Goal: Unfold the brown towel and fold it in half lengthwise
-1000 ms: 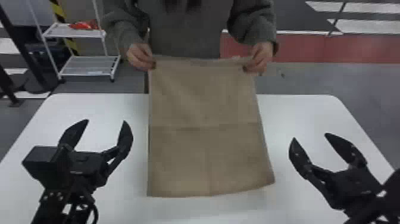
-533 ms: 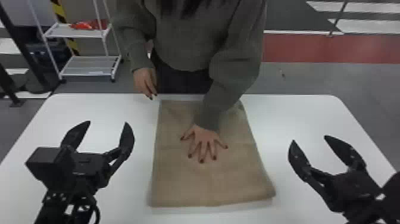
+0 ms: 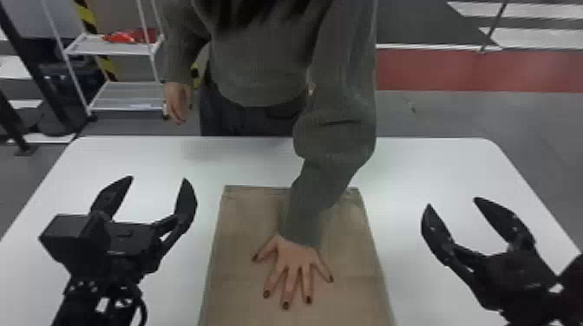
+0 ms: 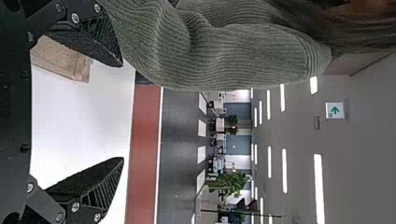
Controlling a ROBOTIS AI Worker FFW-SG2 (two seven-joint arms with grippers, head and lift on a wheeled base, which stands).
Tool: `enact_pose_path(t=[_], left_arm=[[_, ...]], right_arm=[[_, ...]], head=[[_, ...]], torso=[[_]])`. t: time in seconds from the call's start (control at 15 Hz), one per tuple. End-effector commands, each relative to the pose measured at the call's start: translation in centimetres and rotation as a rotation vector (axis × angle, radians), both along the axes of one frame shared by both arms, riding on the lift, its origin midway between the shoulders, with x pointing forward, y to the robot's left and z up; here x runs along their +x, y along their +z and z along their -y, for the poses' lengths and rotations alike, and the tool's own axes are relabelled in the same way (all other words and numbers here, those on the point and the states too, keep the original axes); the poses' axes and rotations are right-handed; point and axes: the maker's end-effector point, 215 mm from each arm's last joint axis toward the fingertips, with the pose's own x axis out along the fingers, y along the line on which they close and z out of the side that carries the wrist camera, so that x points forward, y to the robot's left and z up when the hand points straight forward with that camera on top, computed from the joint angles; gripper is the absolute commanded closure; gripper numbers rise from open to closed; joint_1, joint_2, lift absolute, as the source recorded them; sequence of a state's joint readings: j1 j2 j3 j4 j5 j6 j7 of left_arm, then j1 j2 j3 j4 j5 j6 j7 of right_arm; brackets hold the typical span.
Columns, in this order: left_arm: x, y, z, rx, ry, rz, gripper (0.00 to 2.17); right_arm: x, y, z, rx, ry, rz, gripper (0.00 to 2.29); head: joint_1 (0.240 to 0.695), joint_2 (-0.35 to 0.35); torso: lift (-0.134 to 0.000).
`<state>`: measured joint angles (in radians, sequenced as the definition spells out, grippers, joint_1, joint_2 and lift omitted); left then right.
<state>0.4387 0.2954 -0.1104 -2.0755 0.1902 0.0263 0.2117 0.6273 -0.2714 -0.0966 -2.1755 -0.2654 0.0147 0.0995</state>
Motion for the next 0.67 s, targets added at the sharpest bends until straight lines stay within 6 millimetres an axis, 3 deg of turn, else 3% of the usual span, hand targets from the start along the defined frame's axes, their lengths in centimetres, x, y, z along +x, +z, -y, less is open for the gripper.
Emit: enact_pose_path(t=[0.0, 0.6], left_arm=[[0.00, 0.07, -0.02, 0.001, -0.001, 0.002, 0.12], [0.21, -0.55, 0.02, 0.002, -0.002, -0.006, 0.12]], right_arm=[[0.00, 0.06, -0.02, 0.000, 0.001, 0.001, 0.19], [0.50, 0.15, 0.18, -0.003, 0.002, 0.006, 0.19]], head=[[0.695, -0.032], [0.695, -0.034]], torso=[[-0.125], [-0.125]])
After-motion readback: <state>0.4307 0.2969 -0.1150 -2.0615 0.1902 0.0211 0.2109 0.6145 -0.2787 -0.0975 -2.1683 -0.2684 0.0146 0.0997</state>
